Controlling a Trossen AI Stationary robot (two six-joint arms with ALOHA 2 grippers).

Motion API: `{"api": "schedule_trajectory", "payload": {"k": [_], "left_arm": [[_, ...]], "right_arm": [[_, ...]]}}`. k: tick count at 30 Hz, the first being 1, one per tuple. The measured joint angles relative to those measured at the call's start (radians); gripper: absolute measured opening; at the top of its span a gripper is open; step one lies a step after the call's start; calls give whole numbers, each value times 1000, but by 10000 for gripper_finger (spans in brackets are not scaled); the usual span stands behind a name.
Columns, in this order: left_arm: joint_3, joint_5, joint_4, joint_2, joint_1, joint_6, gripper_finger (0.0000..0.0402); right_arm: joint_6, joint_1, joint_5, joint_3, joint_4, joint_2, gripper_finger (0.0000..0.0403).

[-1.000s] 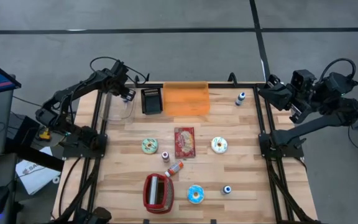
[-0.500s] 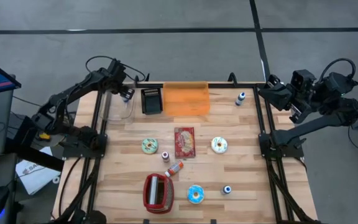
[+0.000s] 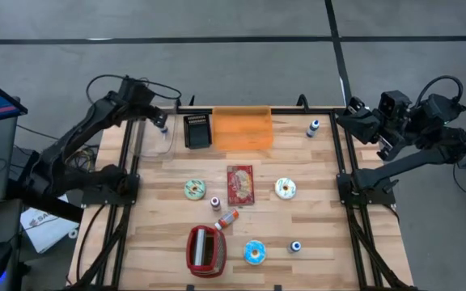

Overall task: Pick & Place Food Item
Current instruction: Put the top blue food coloring bottle into the transparent bin

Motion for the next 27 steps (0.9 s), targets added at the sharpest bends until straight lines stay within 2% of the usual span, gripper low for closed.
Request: {"api": "schedule_trajectory", "payload": {"k": [5,12,17,21,27], "left_arm": [[0,100,20,-150,-83,8,170],[0,106,113,-315,-249,-93,161],[0,106,173,-371,-367,-191,159],[0,106,205,-376,-472,-201,159],[0,87,345,-358,-616,-226,159]], "right_arm": [[0,0,-17,0,23,0,0],[-8,-12,-36,0,111,8,0],[-36,-38,-35,0,99,-10,0],[-12,-93,-7,0,-63,-37,0],[199,-215,102,0,-476,-63,15]]}}
